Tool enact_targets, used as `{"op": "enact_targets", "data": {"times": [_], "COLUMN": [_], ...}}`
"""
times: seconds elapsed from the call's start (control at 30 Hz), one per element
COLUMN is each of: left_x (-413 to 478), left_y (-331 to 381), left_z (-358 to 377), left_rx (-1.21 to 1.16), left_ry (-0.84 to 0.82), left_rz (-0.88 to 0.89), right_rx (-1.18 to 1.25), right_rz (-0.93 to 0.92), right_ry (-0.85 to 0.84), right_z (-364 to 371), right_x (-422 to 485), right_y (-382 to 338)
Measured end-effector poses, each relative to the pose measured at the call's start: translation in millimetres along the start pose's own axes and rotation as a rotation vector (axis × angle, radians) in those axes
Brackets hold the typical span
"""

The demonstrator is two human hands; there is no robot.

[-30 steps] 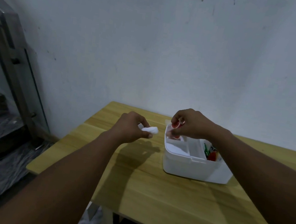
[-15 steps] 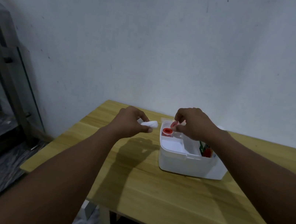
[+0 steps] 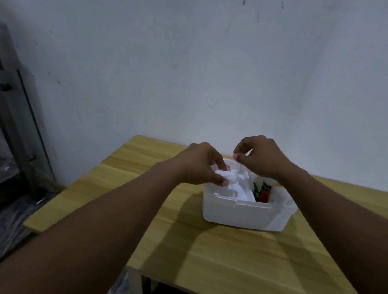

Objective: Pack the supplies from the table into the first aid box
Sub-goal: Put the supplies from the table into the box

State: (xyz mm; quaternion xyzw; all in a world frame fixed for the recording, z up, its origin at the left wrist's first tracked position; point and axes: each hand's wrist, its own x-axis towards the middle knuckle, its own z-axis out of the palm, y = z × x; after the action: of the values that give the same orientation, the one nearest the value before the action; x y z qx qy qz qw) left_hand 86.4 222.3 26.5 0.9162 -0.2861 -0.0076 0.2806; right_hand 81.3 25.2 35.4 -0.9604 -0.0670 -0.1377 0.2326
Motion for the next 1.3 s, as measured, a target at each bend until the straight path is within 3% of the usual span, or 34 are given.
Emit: {"op": "enact_targets", "data": {"times": [0.47,0.73,1.0,1.3], "left_x": [-9.9,-17.9,-12.6,4.1], "left_y": [13.6,12.9,14.2,-1.6], "left_z": [8.4,5.0,9.8,8.1], "left_rx": [0.217,0.154,0.282,0.05], "left_ry": [-0.035,-0.021,-0.11,0.144], "left_rz": [0.041,0.033,0.027,-0.094], "right_rx": [0.068,0.061,0.05,0.022], "right_rz": [0.056,0.054,0.063,0.178], "right_ry": [0.003,0.002,-0.018,0.062], "right_z": [-18.4,-19.7,-16.4,-22.1], "right_x": [-15.3,-17.0,-17.9,-9.1], "right_y": [15.4,15.5,16.9,31.8]}}
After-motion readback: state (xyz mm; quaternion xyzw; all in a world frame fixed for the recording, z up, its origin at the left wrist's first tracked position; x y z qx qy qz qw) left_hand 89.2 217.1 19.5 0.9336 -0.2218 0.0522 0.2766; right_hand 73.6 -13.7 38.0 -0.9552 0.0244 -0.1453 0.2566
